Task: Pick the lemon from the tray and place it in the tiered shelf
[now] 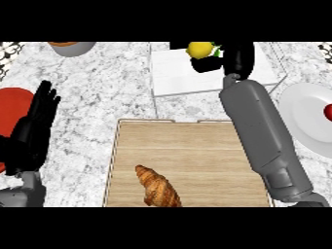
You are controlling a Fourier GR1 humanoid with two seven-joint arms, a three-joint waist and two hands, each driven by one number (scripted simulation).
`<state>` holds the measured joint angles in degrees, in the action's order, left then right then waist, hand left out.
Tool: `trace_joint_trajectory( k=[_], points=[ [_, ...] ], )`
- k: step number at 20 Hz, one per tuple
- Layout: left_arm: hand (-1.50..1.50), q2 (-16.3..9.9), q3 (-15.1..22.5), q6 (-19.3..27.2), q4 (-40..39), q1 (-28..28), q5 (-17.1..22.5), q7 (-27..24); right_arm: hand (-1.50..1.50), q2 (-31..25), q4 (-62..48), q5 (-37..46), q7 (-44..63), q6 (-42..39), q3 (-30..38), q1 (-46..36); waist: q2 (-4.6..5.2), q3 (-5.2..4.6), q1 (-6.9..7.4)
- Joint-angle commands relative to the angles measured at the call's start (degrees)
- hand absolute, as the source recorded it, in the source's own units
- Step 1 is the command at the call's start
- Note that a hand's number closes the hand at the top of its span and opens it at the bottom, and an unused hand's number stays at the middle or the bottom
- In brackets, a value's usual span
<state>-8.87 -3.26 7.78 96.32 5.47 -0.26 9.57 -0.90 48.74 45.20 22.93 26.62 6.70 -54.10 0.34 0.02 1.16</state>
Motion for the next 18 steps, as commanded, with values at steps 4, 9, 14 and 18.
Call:
trace_joint_trajectory(
  k=[4, 9, 14, 18],
  points=[
    [0.00, 0.6, 0.0, -0.4, -0.5, -0.3, -0.5, -0.8, -1.50, -0.5, -9.5, -6.7, -9.3, 0.9, 4.4, -4.5, 0.02, -0.01, -0.03],
    [0.00, -0.7, -2.8, -1.6, -1.7, -0.1, 1.5, -0.9, -1.50, -2.4, -4.2, -10.3, -10.9, -2.1, 5.6, -5.8, -0.23, -0.02, -0.53],
    [0.00, 0.6, -0.8, -1.5, 1.9, -3.5, 0.6, -0.6, -1.50, -4.1, 2.9, -14.4, -11.4, -1.5, 7.9, -3.3, -0.40, -0.01, -0.87],
    [0.00, 0.4, -2.4, 0.4, -1.6, 0.4, -0.6, -1.1, -1.50, -3.9, 12.4, -12.1, -3.7, 1.1, 6.4, 2.4, -0.71, -0.04, -2.04]
  ],
)
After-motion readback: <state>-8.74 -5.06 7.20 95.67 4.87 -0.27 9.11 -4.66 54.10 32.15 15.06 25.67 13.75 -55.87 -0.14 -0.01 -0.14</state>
